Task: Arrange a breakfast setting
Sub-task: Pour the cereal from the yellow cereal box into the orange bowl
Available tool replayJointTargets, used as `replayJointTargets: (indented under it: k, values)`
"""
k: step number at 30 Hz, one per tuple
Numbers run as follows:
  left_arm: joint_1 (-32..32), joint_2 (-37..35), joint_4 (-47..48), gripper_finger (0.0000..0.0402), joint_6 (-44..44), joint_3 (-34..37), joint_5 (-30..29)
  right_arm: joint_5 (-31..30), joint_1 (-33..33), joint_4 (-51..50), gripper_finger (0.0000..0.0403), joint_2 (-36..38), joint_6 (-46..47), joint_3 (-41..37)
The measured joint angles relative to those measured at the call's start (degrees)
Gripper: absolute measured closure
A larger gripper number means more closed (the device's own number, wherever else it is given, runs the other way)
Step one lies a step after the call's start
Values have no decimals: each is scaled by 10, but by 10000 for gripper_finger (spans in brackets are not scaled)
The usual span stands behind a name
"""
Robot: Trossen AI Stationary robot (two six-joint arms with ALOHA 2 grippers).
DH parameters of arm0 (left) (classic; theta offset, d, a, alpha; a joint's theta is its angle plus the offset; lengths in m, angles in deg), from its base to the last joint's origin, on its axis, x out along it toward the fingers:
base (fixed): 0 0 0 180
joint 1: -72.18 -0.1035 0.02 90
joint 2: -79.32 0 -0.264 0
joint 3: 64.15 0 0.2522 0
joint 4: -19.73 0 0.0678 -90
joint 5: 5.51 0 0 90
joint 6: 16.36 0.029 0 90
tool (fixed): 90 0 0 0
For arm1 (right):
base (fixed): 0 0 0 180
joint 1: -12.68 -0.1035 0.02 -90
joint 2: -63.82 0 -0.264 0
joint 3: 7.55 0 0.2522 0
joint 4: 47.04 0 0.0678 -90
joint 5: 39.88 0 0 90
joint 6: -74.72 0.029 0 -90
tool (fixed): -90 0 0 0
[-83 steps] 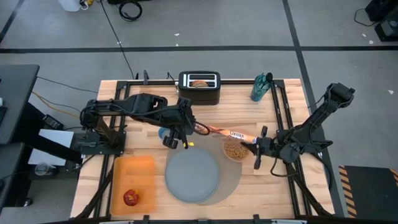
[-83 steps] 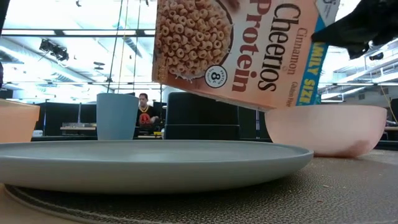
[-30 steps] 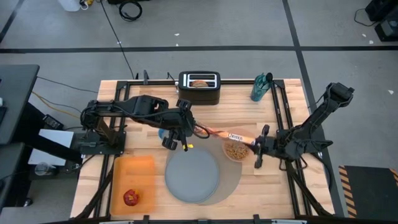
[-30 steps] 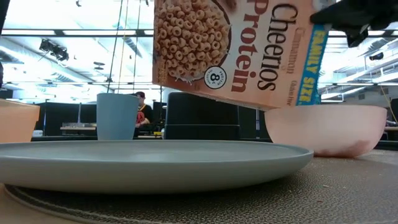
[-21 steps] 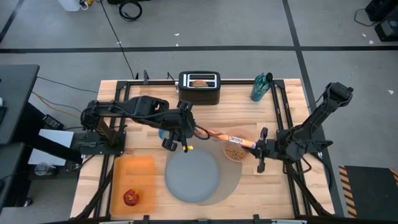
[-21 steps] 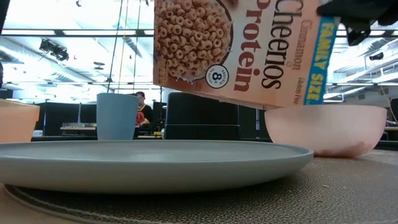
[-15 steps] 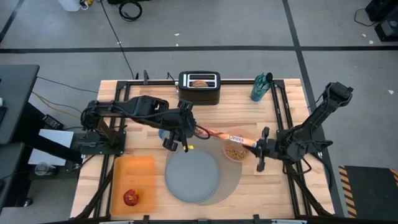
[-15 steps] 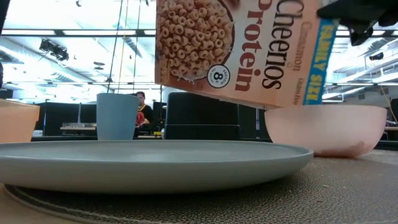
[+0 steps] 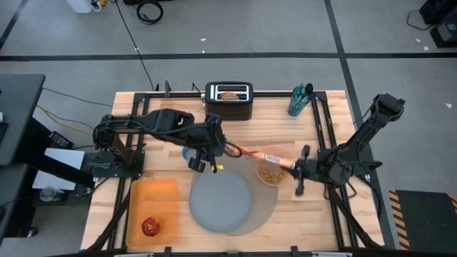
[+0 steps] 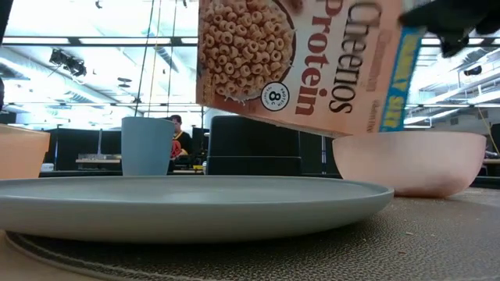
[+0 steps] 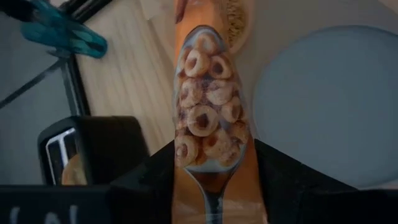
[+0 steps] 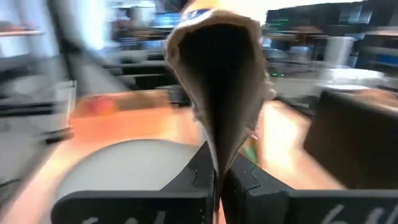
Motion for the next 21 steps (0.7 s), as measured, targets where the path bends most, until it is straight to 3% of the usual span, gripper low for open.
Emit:
replayJointTargets:
  k: [3, 6, 9, 12, 15, 18, 20, 21]
  values:
    - [3, 0, -9, 221, -5, 0, -11, -89, -2, -24, 388, 8, 19, 0]
    - [1, 0, 1, 221, -1, 0, 0, -6, 2, -17, 389, 12, 15, 0]
    - [2, 0, -3, 221, -3, 0, -9, -38, 5, -28, 389, 12, 25, 0]
    - [2, 0, 2, 221, -4, 0, -2, -8, 6, -28, 389, 12, 23, 0]
    - [2, 0, -1, 221, -6, 0, -10, -54, 6, -30, 389, 12, 26, 0]
    - [1, 0, 2, 221, -6, 0, 2, 15, 6, -26, 389, 12, 17, 0]
    - [3, 0, -1, 221, -10, 0, -8, -58, 2, -36, 389, 13, 25, 0]
    - [2, 0, -1, 221, -10, 0, -10, -61, 1, -39, 389, 13, 29, 0]
